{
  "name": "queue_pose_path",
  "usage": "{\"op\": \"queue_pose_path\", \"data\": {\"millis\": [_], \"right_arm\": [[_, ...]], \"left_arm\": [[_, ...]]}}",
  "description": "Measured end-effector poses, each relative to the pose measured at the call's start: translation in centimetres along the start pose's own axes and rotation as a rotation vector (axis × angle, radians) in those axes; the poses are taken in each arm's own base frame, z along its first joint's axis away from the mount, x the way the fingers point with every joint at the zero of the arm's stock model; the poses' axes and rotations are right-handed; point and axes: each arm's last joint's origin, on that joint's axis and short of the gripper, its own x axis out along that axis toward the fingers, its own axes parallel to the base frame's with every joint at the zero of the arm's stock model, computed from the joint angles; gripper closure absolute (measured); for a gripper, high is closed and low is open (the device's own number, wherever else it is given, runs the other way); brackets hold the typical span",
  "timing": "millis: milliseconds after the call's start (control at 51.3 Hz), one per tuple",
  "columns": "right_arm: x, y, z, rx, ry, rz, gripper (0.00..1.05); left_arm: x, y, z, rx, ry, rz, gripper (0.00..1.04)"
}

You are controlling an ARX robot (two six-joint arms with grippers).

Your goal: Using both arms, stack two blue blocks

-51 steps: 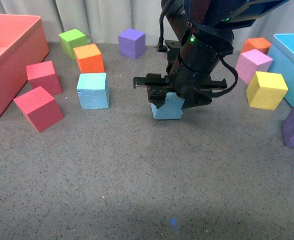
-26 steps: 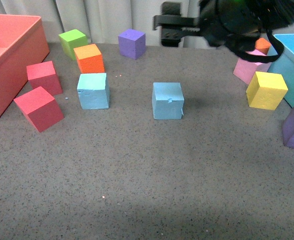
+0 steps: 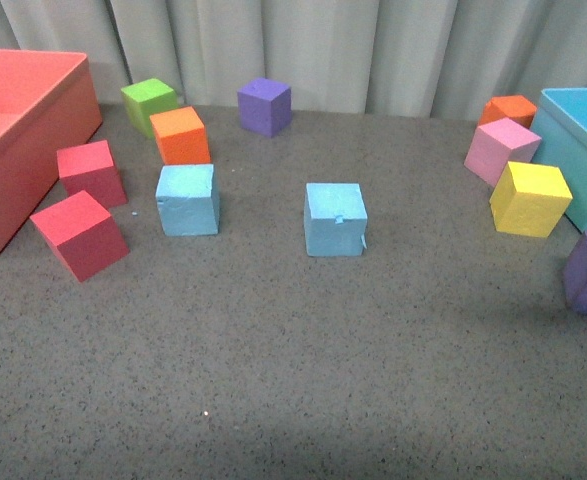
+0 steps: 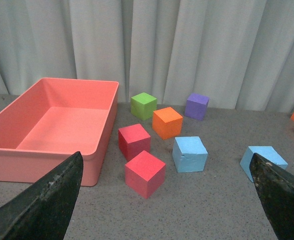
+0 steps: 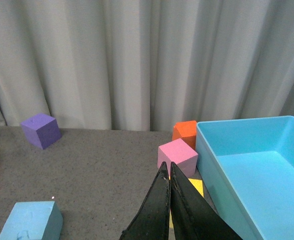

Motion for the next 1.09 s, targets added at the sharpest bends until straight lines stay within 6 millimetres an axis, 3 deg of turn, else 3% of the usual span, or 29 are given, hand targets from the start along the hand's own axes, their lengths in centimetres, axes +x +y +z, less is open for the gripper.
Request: {"op": "queue_pose_path", "data": {"millis": [312,566,1092], "right_arm": [[-5.1,-2.3,0.0,0.001,-0.002,-0.008,1.04],[-7.8,-3.7,0.0,0.003,0.0,0.008,1.04],[-11.2,-4.1,0.2,0.004,-0.011,-0.008,1.04]], "left_arm": [[0.0,0.0,0.0,0.0,0.0,0.0,0.07],[0.0,0.0,0.0,0.0,0.0,0.0,0.07],[0.0,0.0,0.0,0.0,0.0,0.0,0.07]]}}
